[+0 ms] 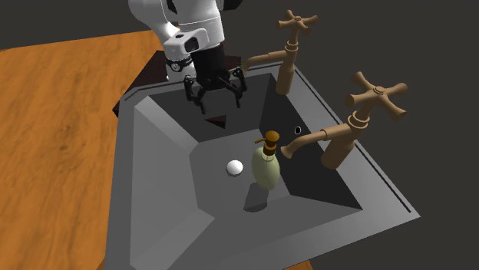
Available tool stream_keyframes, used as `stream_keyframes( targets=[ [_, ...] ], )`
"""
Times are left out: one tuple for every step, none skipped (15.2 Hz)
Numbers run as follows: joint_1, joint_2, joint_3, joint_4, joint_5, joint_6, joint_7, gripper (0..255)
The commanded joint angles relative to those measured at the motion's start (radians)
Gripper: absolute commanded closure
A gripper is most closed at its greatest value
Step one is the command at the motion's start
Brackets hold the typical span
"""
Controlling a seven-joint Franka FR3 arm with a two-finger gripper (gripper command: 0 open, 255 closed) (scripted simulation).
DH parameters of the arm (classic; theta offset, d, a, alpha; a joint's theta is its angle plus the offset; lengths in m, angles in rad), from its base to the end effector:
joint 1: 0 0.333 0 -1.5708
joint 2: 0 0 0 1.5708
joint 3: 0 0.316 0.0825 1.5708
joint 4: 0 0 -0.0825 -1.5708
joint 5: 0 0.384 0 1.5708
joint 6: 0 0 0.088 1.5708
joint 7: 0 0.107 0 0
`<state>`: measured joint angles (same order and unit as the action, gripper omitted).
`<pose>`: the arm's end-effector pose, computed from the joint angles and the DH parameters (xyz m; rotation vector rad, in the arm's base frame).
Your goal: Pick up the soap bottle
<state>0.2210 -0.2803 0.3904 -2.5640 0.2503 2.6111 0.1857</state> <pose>0.3757 0.2563 0.3883 -2.9246 -0.3410 -0.4012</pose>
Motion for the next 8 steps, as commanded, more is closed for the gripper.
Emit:
stream_keyframes(
  targets=[
    [-0.001,0.068,0.041,0.017,-0.025,0.068,0.045,0],
    [-0.005,0.104,0.060,0.030,-0.047,0.098,0.072,0],
    [-0.010,0.142,0.080,0.044,-0.076,0.127,0.104,0],
    [-0.017,0.180,0.099,0.060,-0.113,0.155,0.141,0],
    [-0.023,0.219,0.117,0.076,-0.159,0.181,0.184,0],
    [-0.028,0.259,0.131,0.094,-0.214,0.205,0.234,0],
    [-0.028,0.300,0.139,0.114,-0.279,0.226,0.292,0],
    [-0.021,0.342,0.139,0.137,-0.351,0.245,0.354,0]
  ],
)
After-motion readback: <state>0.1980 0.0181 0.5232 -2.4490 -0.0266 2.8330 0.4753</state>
